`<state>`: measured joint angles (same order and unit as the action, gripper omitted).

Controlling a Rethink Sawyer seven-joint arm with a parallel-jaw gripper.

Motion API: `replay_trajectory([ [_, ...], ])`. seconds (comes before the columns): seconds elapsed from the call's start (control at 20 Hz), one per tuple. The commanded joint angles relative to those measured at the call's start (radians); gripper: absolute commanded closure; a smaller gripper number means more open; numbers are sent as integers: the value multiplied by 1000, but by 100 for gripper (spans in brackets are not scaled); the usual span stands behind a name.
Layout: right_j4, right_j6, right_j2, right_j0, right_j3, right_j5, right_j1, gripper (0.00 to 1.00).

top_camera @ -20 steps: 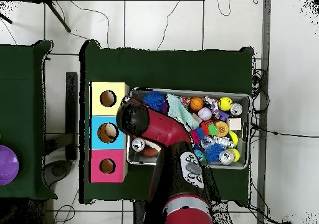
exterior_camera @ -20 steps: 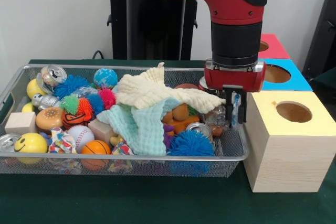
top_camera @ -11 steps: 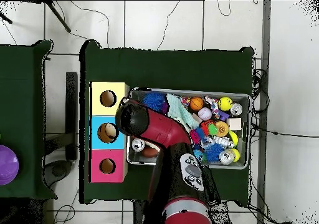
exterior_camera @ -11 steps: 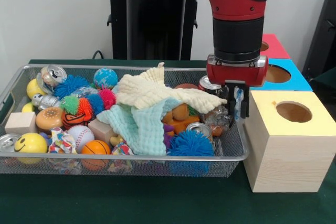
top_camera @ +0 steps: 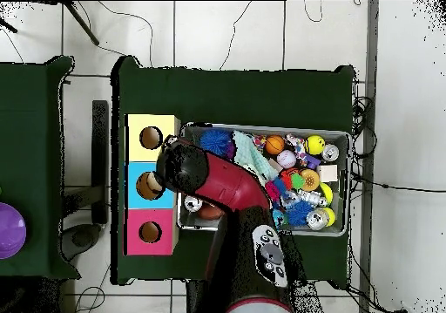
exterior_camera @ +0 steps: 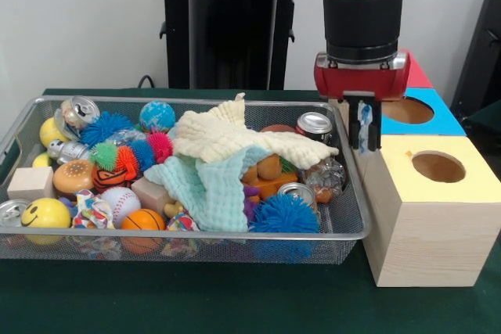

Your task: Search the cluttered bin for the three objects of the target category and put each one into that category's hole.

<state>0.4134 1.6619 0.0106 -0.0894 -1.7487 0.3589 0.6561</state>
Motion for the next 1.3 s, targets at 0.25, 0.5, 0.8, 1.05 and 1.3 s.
replay_trajectory([
  [0.25,113,286,-62,5,-191,74,69,100],
  [0.5,144,339,-23,72,-180,31,56,100],
  [0.8,179,344,-21,105,-192,-44,50,100],
  [1.05,203,351,-23,123,-167,-68,27,100],
  [1.3,222,364,-28,132,-154,-64,24,100],
])
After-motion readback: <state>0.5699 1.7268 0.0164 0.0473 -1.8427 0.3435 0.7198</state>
